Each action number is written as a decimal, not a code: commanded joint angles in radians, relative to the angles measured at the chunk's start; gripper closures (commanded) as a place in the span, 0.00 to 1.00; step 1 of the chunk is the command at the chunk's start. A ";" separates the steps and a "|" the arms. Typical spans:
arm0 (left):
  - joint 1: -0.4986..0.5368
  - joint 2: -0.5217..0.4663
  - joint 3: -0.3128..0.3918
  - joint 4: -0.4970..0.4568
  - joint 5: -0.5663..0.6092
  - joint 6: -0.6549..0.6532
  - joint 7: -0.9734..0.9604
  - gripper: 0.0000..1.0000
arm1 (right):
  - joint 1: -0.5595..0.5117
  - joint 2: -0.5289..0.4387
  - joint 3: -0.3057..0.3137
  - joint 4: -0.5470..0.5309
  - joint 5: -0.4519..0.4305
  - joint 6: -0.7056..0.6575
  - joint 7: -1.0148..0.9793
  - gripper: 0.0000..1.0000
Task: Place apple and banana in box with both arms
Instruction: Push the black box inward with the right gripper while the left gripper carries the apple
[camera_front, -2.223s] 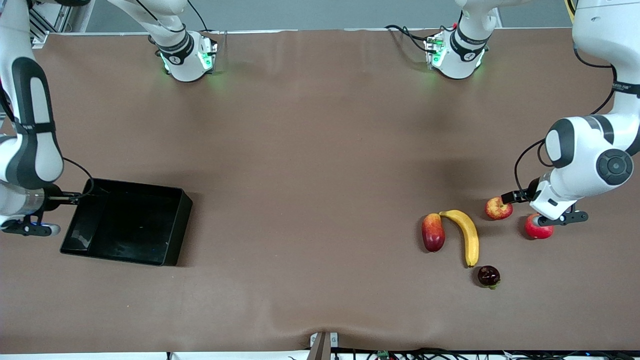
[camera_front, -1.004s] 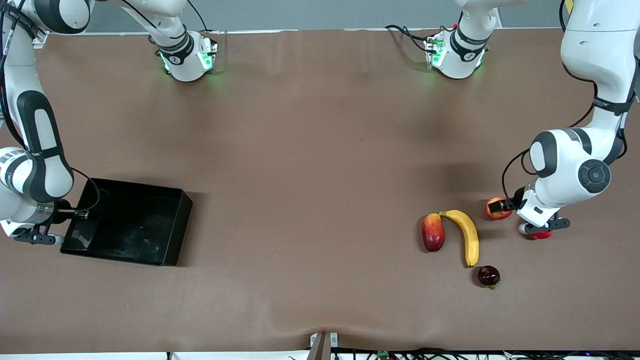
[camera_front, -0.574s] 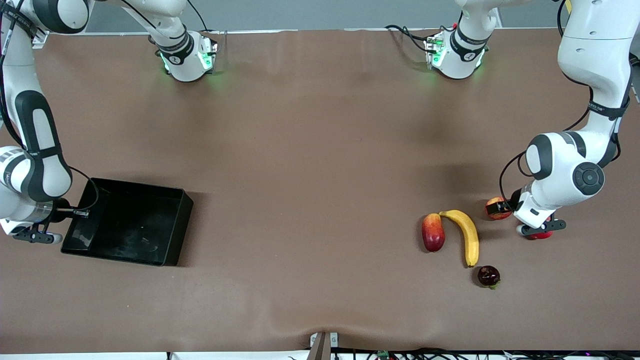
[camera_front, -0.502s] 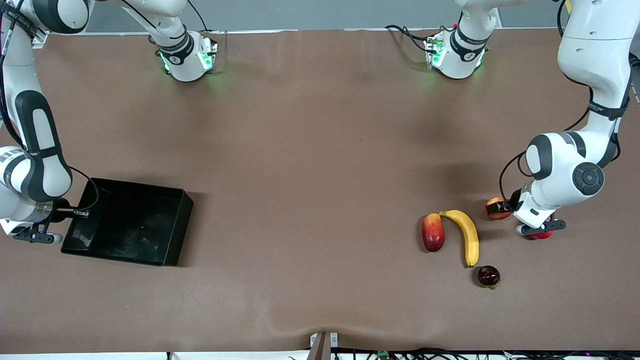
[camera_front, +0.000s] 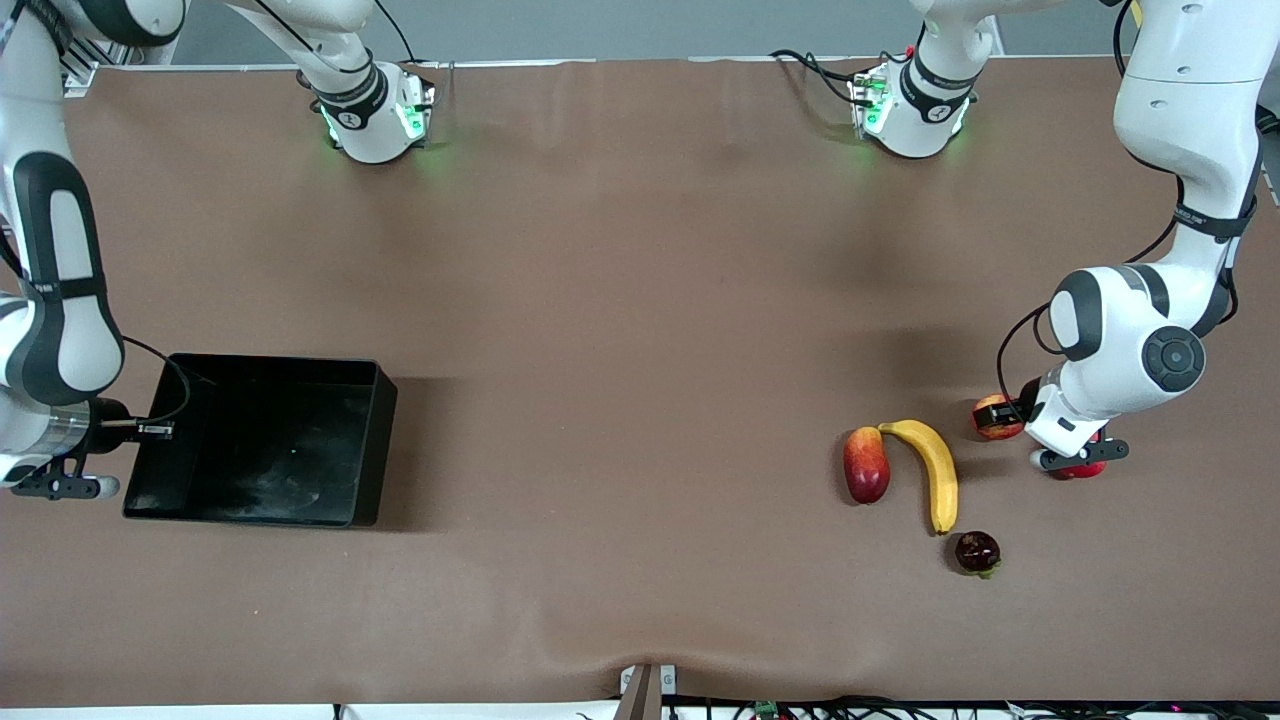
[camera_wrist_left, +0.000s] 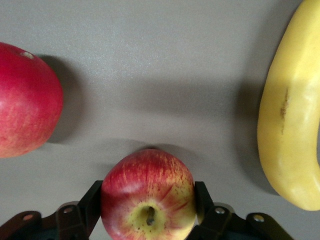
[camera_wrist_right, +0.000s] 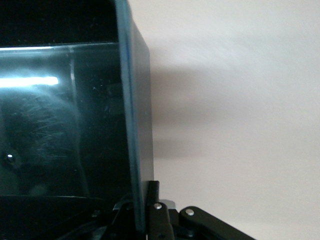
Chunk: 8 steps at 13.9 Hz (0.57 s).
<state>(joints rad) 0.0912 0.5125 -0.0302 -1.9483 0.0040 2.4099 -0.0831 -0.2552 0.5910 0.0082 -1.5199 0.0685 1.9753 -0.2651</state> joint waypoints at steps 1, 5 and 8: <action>-0.004 -0.002 -0.007 -0.004 -0.018 0.005 0.015 0.69 | 0.098 -0.048 0.001 -0.008 0.055 -0.032 0.012 1.00; -0.002 -0.044 -0.007 -0.003 -0.018 -0.058 0.005 1.00 | 0.273 -0.048 -0.001 -0.009 0.169 -0.058 0.179 1.00; -0.001 -0.126 -0.008 0.003 -0.018 -0.171 0.000 1.00 | 0.440 -0.048 -0.001 -0.006 0.169 -0.021 0.462 1.00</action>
<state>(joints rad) 0.0909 0.4734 -0.0358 -1.9338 0.0040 2.3206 -0.0809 0.0986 0.5601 0.0195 -1.5233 0.2121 1.9350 0.0494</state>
